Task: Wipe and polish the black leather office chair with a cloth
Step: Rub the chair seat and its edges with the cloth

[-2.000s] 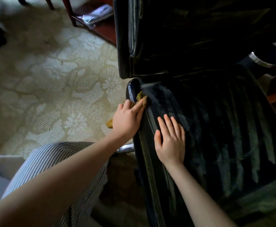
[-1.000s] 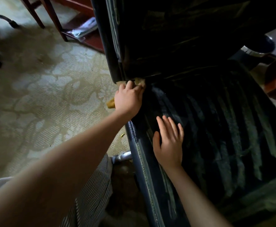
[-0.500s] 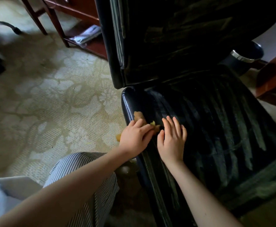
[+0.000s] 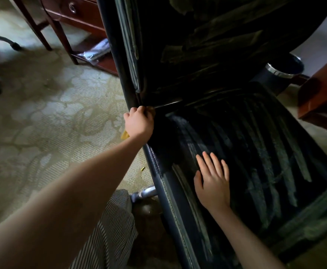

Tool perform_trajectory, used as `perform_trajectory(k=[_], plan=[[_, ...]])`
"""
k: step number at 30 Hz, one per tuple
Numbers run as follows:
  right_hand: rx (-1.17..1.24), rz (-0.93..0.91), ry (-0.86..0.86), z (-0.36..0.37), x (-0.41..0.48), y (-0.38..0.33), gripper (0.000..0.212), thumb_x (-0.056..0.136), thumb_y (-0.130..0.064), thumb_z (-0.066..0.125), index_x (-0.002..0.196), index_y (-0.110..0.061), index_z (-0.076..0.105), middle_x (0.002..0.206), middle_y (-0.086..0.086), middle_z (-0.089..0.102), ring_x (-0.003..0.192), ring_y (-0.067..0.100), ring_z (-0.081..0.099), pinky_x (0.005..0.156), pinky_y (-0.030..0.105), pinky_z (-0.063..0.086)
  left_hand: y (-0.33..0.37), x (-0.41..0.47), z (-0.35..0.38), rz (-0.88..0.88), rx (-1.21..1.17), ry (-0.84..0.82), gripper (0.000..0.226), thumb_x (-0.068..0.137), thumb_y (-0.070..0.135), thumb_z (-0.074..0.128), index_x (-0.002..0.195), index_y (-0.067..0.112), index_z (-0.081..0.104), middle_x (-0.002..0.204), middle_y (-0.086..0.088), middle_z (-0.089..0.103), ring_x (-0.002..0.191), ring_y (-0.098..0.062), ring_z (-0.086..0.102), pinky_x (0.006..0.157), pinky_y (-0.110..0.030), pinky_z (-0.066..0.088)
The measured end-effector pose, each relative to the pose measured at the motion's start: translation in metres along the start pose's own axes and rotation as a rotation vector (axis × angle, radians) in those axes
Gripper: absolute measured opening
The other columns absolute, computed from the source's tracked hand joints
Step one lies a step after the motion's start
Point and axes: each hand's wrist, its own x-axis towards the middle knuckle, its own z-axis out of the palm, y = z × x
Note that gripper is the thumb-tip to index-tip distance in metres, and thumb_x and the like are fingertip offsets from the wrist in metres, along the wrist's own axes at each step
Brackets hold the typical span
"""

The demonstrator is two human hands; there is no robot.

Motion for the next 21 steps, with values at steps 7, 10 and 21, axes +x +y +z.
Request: perform_trajectory(k=[7,10,21], plan=[[0.054,-0.016,0.040,0.005,-0.004,0.003,0.046,0.088,-0.023,0.036,0.125,-0.009,0.059,0.132,0.007,0.056,0.129,0.022,0.043,0.114,0.037,0.011,0.009,-0.006,0.015,0.003,0.103,0.094,0.030,0.096,0.026,0.038,0.112,0.011,0.059,0.115,-0.012,0.055,0.110,-0.033,0.041,0.080,-0.038,0.037],[0.065,-0.007,0.045,0.007,-0.003,0.001,0.046,0.087,-0.023,0.036,0.126,-0.010,0.059,0.132,0.007,0.056,0.128,0.021,0.044,0.114,0.037,0.010,0.012,-0.006,0.015,0.092,0.176,0.108,0.029,0.094,0.023,0.041,0.113,0.011,0.058,0.115,-0.013,0.055,0.107,-0.034,0.042,0.080,-0.038,0.035],[0.069,0.010,0.085,0.009,0.001,0.001,0.044,0.084,-0.023,0.040,0.119,-0.010,0.063,0.128,0.007,0.060,0.124,0.023,0.048,0.109,0.041,0.019,0.014,-0.060,0.028,0.736,0.173,0.054,0.029,0.088,0.032,0.045,0.091,0.020,0.071,0.083,-0.004,0.063,0.066,-0.028,0.052,0.057,-0.026,0.043]])
